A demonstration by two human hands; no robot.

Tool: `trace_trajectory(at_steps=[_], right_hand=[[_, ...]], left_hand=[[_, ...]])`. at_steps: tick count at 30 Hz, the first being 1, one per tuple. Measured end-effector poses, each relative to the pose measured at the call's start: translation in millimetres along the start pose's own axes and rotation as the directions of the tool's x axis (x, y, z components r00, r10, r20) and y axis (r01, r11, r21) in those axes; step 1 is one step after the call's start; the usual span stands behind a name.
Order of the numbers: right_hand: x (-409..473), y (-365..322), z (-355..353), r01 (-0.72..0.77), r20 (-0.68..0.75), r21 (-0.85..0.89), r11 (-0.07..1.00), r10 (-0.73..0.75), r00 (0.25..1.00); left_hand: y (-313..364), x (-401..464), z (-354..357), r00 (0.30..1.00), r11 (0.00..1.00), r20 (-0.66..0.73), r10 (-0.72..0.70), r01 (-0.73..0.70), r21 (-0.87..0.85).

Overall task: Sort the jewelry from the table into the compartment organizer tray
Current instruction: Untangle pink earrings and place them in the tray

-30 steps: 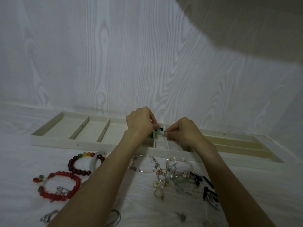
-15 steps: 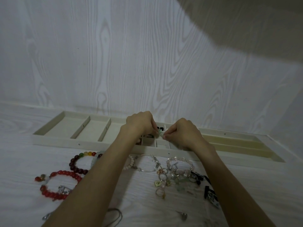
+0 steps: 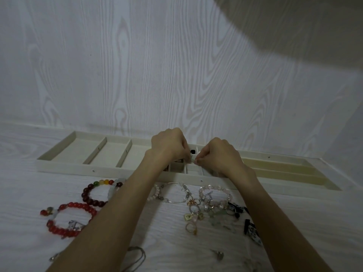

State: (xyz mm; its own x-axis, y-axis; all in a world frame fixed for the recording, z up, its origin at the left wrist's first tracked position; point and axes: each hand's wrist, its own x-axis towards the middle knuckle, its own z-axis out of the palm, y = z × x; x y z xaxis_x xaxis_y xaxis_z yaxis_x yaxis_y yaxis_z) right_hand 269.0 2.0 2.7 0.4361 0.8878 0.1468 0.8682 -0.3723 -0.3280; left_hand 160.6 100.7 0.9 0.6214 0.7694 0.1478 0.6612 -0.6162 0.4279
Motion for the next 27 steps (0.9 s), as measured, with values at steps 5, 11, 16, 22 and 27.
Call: trace_trajectory(at_steps=[5, 11, 16, 22, 27], right_hand=[[1, -4, -4, 0.028, 0.048, -0.07, 0.997, -0.025, 0.999], [-1, 1, -33, 0.06, 0.234, -0.109, 0.992, -0.033, 0.972], [-2, -1, -37, 0.179, 0.356, -0.206, 0.962, -0.097, 0.93], [-1, -3, -20, 0.186, 0.397, -0.303, 0.935, -0.054, 0.916], [1, -3, -15, 0.184, 0.391, -0.307, 0.934, -0.052, 0.919]], left_hand=[[-6, 4, -12, 0.971, 0.988, 0.226, 0.074, -0.101, 0.114], [-14, 9, -12, 0.925, 0.977, 0.379, 0.026, -0.103, 0.185], [-4, 2, -32, 0.895, 0.955, 0.445, 0.032, -0.158, 0.249], [-11, 12, -9, 0.887, 0.957, 0.46, -0.046, -0.092, 0.274], [-11, 11, -6, 0.892, 0.958, 0.451, -0.025, -0.107, 0.266]])
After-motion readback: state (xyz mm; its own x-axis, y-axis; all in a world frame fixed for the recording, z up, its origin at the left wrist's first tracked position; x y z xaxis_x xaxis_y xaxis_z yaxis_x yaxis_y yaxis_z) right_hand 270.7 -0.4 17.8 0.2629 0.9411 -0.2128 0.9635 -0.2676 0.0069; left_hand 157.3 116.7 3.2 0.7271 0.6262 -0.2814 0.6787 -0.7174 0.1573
